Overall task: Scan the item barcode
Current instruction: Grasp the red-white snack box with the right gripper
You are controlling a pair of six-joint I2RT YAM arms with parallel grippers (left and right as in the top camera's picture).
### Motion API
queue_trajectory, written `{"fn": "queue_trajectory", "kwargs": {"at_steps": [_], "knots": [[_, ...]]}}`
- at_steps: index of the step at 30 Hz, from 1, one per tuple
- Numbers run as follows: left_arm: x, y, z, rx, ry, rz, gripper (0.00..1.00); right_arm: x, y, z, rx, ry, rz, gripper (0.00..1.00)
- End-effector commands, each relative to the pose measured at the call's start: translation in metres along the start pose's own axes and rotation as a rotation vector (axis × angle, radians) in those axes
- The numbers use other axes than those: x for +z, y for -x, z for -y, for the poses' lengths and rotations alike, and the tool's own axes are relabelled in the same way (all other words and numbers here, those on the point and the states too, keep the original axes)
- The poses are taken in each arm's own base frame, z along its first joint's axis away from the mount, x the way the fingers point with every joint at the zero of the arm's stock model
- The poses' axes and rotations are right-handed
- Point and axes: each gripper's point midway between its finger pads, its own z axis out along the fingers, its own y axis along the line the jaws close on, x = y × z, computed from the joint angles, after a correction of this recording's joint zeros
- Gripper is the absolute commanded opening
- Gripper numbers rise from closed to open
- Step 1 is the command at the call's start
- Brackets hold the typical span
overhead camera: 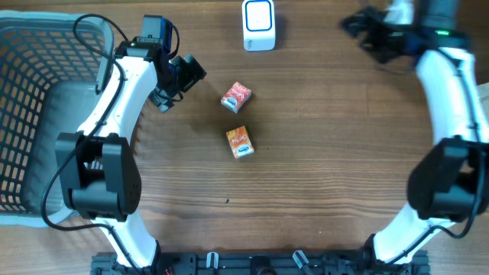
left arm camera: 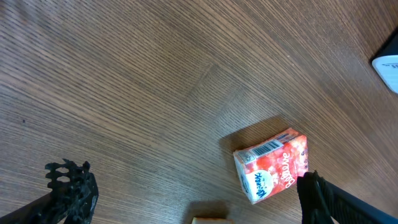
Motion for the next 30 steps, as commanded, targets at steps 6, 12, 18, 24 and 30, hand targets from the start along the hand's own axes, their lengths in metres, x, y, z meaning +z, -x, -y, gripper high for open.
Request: {"fn": "queue_trajectory", "kwargs": {"at_steps": [6, 12, 18, 24, 30], "knots": [[0.000, 0.001, -0.002, -0.023, 0.005, 0.004, 1.00, 0.131, -0.124, -0.066, 0.115, -0.099, -0.199, 0.72], [0.000, 0.001, -0.002, -0.023, 0.005, 0.004, 1.00, 0.165, -0.185, -0.076, 0.112, -0.148, -0.301, 0.68], [0.000, 0.001, -0.002, -0.023, 0.005, 0.004, 1.00, 0.174, -0.209, -0.052, 0.172, -0.265, -0.303, 0.61], [0.000, 0.001, -0.002, -0.023, 0.005, 0.004, 1.00, 0.183, -0.227, -0.027, 0.193, -0.302, -0.325, 0.58], [0.000, 0.001, -0.002, -0.023, 0.005, 0.004, 1.00, 0.195, -0.238, -0.014, 0.218, -0.329, -0.343, 0.54]]}}
